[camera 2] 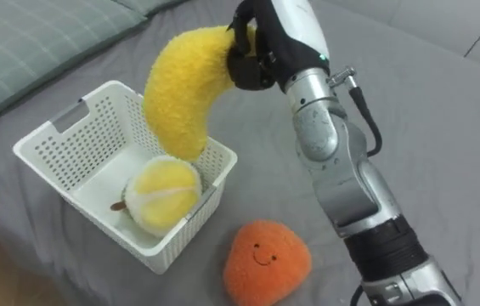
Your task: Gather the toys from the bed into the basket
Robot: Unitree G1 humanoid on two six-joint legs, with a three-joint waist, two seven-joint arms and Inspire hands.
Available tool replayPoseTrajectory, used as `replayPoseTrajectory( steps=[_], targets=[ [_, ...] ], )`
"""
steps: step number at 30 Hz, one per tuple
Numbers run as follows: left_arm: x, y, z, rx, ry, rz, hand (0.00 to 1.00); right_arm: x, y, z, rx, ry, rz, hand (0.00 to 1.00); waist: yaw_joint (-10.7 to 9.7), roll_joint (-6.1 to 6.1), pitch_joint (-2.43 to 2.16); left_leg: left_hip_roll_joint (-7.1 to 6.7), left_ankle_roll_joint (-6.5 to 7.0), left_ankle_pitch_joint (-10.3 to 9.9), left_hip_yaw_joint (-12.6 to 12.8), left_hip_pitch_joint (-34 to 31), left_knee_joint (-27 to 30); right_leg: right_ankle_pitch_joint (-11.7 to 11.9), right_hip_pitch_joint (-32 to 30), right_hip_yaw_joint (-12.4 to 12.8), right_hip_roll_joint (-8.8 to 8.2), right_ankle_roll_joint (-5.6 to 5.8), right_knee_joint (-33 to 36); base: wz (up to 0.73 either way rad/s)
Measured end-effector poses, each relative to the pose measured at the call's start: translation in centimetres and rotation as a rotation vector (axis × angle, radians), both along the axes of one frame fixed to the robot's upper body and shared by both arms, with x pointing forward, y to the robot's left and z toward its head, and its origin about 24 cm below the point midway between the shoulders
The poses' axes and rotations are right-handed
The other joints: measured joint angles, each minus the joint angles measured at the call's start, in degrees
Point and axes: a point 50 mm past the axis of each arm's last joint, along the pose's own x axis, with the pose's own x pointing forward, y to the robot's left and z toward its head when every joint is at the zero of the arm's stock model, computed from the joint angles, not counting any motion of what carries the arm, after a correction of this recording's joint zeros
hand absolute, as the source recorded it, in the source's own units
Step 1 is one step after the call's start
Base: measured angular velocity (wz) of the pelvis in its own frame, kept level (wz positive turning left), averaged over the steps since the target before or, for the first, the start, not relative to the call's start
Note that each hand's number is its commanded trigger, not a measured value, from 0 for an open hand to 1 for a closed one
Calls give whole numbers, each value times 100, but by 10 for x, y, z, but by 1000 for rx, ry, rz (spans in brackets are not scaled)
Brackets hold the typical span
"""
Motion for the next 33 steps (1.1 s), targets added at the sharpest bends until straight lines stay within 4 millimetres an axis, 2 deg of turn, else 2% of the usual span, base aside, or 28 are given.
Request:
replayPoseTrajectory(
  steps=[1, 3, 5, 6, 7, 9, 10, 12, 13, 16, 19, 25, 29, 33],
  targets=[
    [1, -1, 0, 7, 10, -16, 0, 2, 2, -4, -7, 20, 0, 100, 102, 7, 21, -9, 0, 1, -32, -8, 14, -5, 8, -13, -3, 7, 1, 24],
    [-2, -1, 0, 14, 23, -22, 0, 7, 7, -9, -29, 51, 4, 100, 149, -18, 20, -37, -1, -2, -167, -90, 116, -10, 23, -125, -10, 15, -1, 34],
    [-1, -1, 0, 17, 29, -22, 0, 10, 7, -15, -44, 80, -5, 66, 244, -19, 21, -89, 2, 3, -358, -217, 247, -17, 19, -213, -18, 24, -1, 47],
    [-1, -1, 0, 19, 31, -23, 0, 10, 7, -16, -44, 86, -7, 4, 258, -22, 20, -101, 3, 3, -405, -254, 281, -19, 16, -214, -18, 27, -1, 44],
    [-1, 0, 0, 22, 35, -19, 0, 11, 8, -18, -45, 97, -9, 0, 295, -24, 19, -137, 8, 23, -503, -296, 312, -29, 18, -212, -23, 39, -1, 39],
    [-1, 0, 0, 23, 35, -18, 0, 12, 8, -23, -56, 115, -12, 0, 385, -22, 20, -171, 15, 56, -582, -325, 311, -37, 23, -208, -35, 46, -1, 32],
    [0, 0, 1, 26, 31, -18, 0, 13, 8, -26, -61, 127, -13, 0, 401, -46, 9, -197, 14, 80, -657, -367, 318, -40, 14, -218, -41, 50, -1, 30],
    [3, -1, 1, 25, 17, -21, 0, 15, 11, -30, -69, 145, -11, 0, 405, -65, 14, -245, 17, 120, -750, -410, 318, -65, 3, -237, -55, 56, 0, 31],
    [5, -2, 2, 24, 10, -24, 0, 15, 11, -33, -68, 159, -14, 0, 414, -92, -3, -268, 22, 143, -798, -446, 317, -82, -21, -261, -70, 54, 7, 19],
    [5, -2, 2, 29, 11, -21, 0, 16, 10, -36, -68, 169, -21, 0, 556, -138, 10, -287, 28, 158, -809, -460, 302, -93, -39, -249, -78, 60, 5, 4],
    [4, -1, 2, 31, 17, -14, 0, 17, 6, -45, -81, 204, -39, 0, 600, -189, 30, -305, 36, 162, -838, -442, 300, -94, -4, -261, -85, 62, -5, 5],
    [-2, -1, 0, 29, 35, -2, 0, 19, 1, -55, -97, 247, -61, 0, 558, -195, 60, -313, 41, 160, -843, -433, 300, -94, 11, -249, -87, 62, -1, 0],
    [-2, 0, 1, 30, 37, -2, 0, 19, -2, -57, -104, 257, -66, 0, 530, -214, 59, -312, 42, 159, -833, -474, 302, -94, -29, -244, -88, 62, -2, 0],
    [0, 0, 1, 32, 31, -4, 0, 19, -2, -57, -105, 257, -66, 0, 528, -241, 40, -314, 48, 156, -826, -495, 296, -94, -55, -233, -88, 62, -3, 0]
  ],
)
